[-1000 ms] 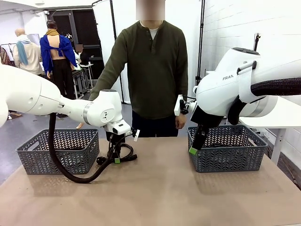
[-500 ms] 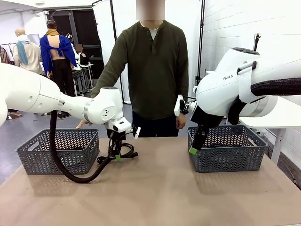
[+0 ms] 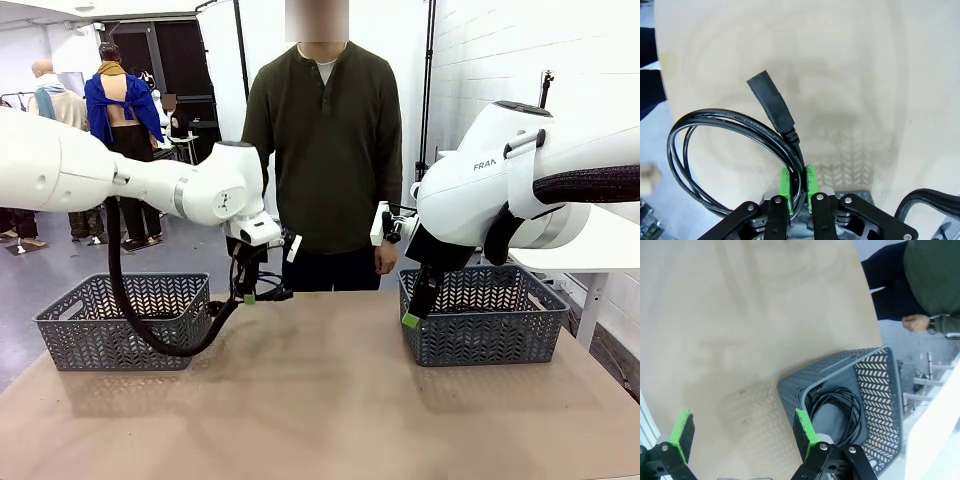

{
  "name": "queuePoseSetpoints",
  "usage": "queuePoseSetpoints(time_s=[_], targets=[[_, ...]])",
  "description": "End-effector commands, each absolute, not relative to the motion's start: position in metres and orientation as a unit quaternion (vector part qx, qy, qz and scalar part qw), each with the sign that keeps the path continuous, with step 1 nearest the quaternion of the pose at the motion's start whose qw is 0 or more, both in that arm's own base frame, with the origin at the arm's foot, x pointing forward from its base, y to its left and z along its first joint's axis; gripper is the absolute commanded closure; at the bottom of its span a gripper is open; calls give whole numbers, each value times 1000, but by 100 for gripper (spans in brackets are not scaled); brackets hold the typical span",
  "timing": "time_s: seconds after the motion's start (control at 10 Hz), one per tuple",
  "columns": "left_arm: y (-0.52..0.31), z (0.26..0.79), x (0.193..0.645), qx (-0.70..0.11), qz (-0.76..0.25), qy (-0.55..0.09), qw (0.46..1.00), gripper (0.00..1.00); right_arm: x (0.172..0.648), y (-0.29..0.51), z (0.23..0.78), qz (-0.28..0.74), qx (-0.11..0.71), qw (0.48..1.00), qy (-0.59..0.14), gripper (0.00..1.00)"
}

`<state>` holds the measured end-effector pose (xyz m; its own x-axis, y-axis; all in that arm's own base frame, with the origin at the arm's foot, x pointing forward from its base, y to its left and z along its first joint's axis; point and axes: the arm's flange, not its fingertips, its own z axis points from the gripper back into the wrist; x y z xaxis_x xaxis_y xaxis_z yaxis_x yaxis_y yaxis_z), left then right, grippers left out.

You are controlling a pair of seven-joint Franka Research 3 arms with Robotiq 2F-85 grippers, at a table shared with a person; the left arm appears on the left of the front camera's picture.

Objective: Organize the cables according to human instructions.
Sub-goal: Pick up a bundle of cables and place it in the basket indicated by the human.

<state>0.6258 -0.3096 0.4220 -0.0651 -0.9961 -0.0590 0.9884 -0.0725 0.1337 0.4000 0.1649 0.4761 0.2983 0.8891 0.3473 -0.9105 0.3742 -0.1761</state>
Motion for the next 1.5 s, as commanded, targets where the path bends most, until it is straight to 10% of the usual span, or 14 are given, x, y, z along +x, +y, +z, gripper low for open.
queuePoseSetpoints(time_s=[0.0,0.6,1.4], targets=[[-312,463,618,84,-742,-30,664,100,400,165,475,555,23,808,-197,0],[-250,556,588,109,-760,-29,641,100,400,165,475,555,23,808,-197,0],[-119,541,529,116,-712,-63,690,100,400,165,475,555,23,808,-197,0]])
